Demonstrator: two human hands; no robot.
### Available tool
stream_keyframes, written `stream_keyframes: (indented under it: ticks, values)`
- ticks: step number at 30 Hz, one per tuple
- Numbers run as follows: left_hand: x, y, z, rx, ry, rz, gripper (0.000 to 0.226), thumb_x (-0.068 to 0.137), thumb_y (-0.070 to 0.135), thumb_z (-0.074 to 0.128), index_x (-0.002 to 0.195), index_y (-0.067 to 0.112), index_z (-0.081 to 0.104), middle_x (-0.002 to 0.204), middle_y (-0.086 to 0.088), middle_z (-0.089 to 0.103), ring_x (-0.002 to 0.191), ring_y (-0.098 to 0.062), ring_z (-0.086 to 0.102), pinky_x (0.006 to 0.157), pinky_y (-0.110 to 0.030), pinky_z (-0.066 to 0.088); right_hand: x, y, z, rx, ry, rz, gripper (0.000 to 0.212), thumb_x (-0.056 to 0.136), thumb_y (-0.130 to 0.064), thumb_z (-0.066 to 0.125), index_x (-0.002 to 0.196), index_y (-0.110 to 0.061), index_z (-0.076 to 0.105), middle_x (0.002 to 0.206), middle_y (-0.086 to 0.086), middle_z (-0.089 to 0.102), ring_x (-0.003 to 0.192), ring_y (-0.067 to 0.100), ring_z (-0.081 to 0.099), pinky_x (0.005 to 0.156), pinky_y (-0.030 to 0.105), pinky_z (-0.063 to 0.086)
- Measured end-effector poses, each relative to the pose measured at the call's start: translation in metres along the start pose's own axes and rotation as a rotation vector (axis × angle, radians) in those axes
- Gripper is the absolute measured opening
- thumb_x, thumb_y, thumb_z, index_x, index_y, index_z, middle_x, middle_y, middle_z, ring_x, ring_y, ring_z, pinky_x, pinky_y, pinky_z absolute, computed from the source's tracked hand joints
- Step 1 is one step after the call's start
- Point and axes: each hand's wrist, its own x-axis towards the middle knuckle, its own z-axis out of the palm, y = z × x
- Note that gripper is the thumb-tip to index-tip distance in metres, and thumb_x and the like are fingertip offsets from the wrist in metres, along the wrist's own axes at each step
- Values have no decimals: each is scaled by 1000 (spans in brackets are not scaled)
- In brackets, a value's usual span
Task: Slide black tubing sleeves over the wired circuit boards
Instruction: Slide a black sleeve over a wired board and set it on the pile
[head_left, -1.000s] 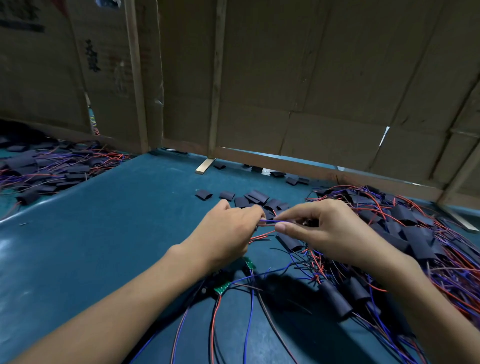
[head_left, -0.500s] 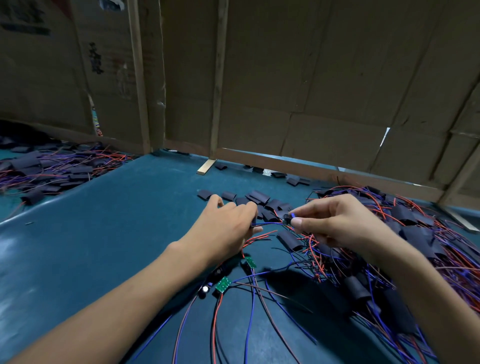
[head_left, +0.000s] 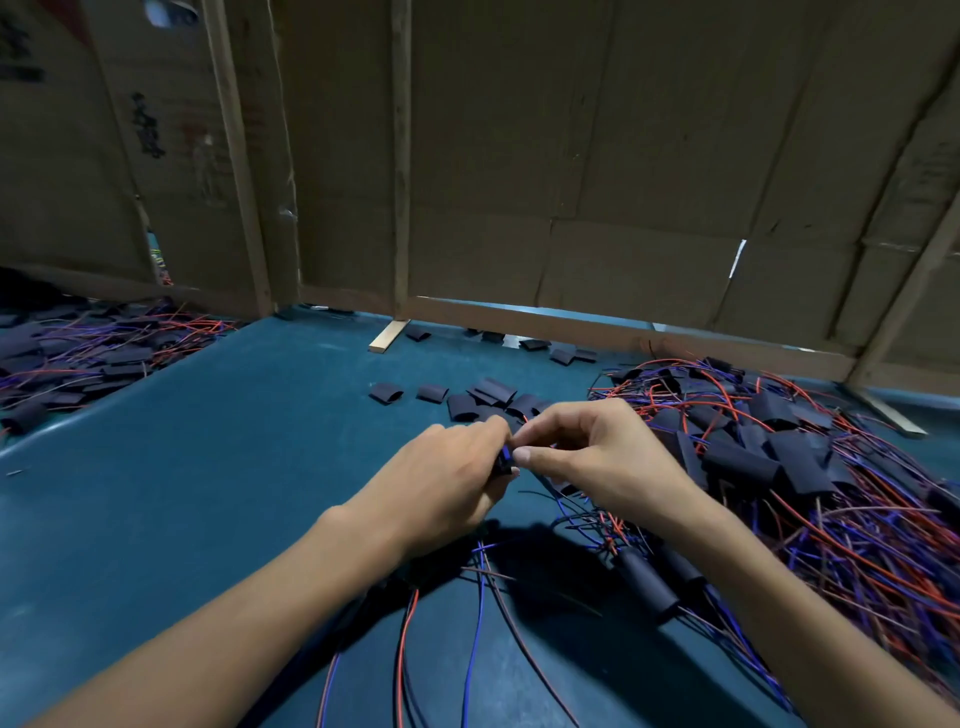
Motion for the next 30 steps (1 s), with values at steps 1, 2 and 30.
stream_keyframes:
  ticks: [1,2,30]
  values:
    - [0,1,-1,-10,-1,-11,19,100,31,54,99,14,47,85,-5,61,74,-32,54,62,-33,23,0,2,2,-20,11,-12,7,85,-11,80,85,-19,78,65,-10,71,58,6,56,64,31,49]
    - [0,2,-2,-15,-3,-22,18,100,30,54,98,14,47,84,-5,60,74,-32,54,62,-33,23,0,3,4,-49,21,-26,7,84,-13,80,84,-20,78,63,-14,69,57,4,54,62,28,46]
    - [-7,-6,22,2,-168,-25,55,97,57,45,142,26,34,126,6,47,116,-16,43,94,-33,45,-10,21,-91,-751,363,-246,10,87,-2,74,93,-7,80,91,9,75,82,24,70,79,27,49]
